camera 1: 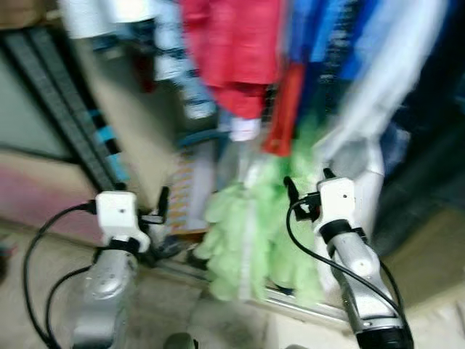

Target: Clean up the room

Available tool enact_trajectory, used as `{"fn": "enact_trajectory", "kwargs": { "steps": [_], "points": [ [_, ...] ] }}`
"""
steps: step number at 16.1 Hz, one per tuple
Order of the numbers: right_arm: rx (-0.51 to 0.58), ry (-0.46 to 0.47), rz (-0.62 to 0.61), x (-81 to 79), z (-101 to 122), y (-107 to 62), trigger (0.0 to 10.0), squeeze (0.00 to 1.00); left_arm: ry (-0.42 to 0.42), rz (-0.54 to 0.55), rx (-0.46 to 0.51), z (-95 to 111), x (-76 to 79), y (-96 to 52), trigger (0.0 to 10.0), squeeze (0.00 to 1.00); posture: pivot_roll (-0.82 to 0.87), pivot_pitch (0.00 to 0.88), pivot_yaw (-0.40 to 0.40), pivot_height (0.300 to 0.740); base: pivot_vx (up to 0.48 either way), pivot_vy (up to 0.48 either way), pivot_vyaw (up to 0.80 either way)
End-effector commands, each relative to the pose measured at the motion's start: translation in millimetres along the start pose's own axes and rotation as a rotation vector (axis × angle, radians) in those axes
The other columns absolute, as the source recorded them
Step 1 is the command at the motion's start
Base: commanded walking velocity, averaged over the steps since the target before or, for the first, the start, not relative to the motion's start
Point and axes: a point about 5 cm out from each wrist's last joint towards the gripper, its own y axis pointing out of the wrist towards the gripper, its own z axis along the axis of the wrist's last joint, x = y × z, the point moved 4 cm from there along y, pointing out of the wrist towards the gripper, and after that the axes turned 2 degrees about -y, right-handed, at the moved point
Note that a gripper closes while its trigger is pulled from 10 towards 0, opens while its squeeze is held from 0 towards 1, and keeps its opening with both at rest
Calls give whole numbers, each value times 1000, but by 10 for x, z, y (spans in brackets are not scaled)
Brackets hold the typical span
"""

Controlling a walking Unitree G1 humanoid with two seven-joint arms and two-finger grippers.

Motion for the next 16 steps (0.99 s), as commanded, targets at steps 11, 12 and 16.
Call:
{"fn": "enact_trajectory", "kwargs": {
  "steps": [11,12,16],
  "points": [
    [56,23,10,-62,124,107,10000,0,43,75,14,27,-81,26,10000,0,9,0,41,740,0,0,800],
    [54,22,10,-59,116,99,10000,0,37,87,-2,-3,-88,26,10000,0,7,0,44,740,0,0,800],
    [52,24,23,-85,107,64,10000,0,-11,105,-6,-26,-44,26,10000,0,0,0,31,740,0,0,800]
  ]
}}
